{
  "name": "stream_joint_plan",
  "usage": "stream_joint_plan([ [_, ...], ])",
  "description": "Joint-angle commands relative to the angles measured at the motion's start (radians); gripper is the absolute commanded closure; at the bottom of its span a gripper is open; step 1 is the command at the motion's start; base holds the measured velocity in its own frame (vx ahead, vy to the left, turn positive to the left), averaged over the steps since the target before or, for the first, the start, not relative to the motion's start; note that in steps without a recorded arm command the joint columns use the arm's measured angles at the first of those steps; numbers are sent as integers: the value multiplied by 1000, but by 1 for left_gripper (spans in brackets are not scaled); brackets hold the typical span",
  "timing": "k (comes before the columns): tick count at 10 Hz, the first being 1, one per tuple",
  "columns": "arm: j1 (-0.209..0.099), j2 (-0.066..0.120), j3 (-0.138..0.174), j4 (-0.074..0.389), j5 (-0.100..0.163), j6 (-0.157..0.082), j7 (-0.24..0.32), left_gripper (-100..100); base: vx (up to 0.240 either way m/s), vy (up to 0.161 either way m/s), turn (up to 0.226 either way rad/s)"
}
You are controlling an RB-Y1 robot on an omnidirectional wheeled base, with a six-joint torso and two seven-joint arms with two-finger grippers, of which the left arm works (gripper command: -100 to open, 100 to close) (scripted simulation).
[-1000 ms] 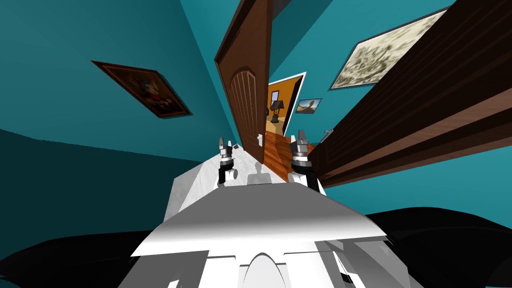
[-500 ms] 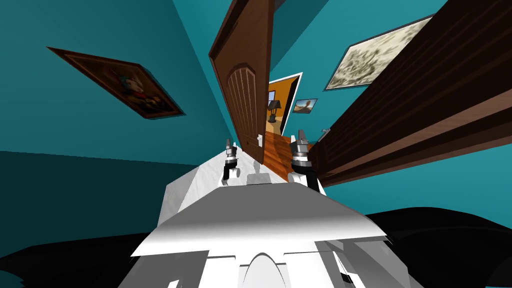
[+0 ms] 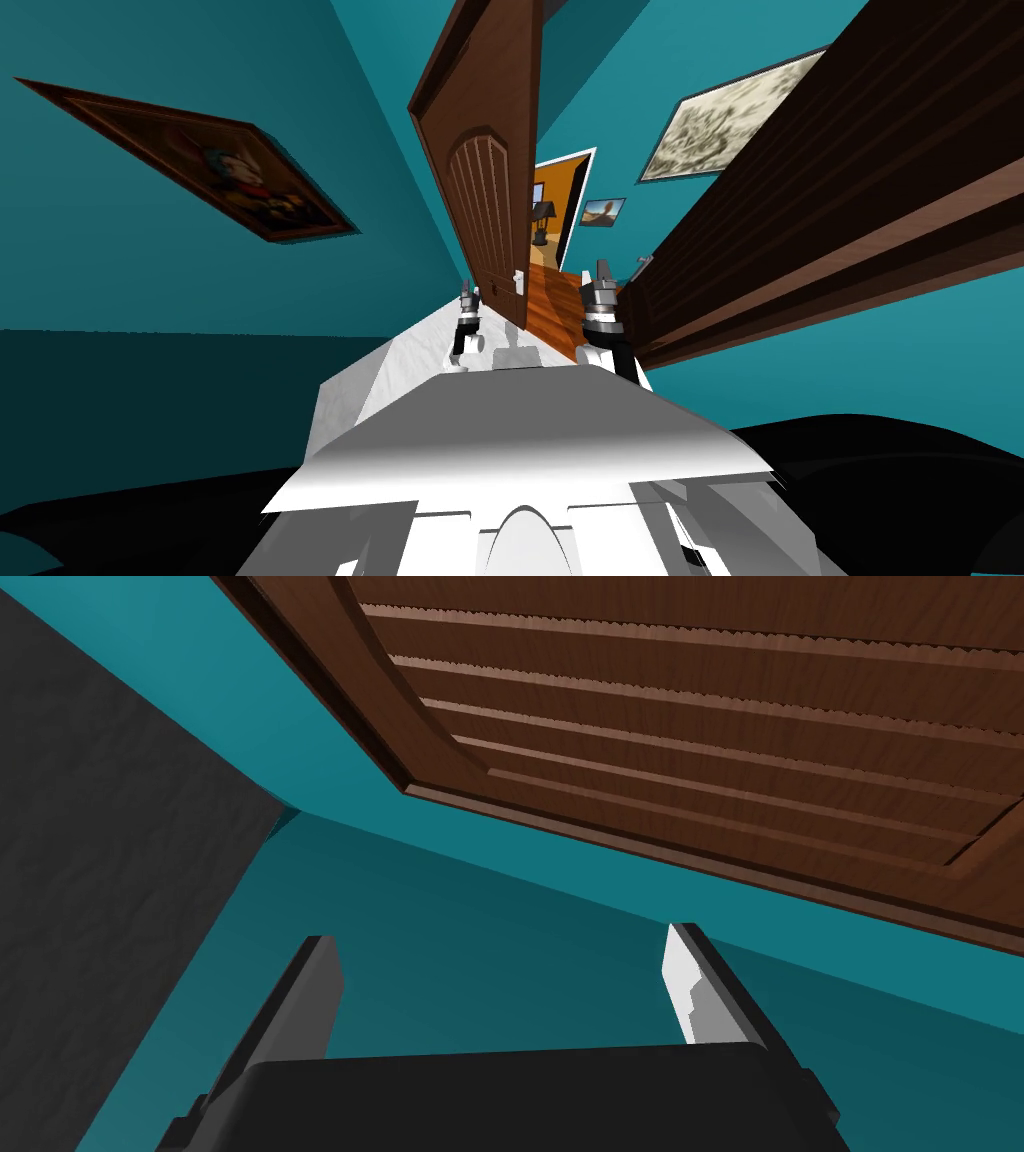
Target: Push the door open
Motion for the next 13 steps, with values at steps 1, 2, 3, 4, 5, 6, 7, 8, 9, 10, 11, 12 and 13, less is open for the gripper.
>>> stream_joint_plan([
  [1, -38, 3, -6, 50, 2, 8, 4, -100, 34, 67, -141],
  [2, -38, 3, -6, 66, 2, 8, 4, -100, 28, 55, -69],
  [3, -66, 4, -15, 103, 3, 14, 7, -100, 37, 58, -115],
  [4, -66, 4, -15, 116, 3, 14, 7, -100, 31, 56, -67],
  [5, -94, 3, -23, 158, 3, 19, 9, -100, 40, 68, -138],
  [6, -122, 2, -31, 189, 4, 25, 11, -100, 48, 99, -208],
  [7, -122, 2, -31, 216, 4, 25, 11, -100, 36, 80, -65],
  [8, -150, 2, -40, 244, 4, 30, 14, -100, 39, 75, -110],
  [9, -150, 2, -40, 266, 4, 30, 14, -100, 24, 60, -73],
  [10, -177, 0, -48, 302, 5, 36, 16, -100, 23, 67, -102],
  [11, -177, 0, -48, 314, 5, 36, 16, -100, 24, 50, -76],
  [12, -205, -2, -56, 350, 5, 41, 18, -100, 41, 70, -131],
  [13, -205, -2, -56, 363, 5, 41, 18, -100, 29, 60, -70],
])
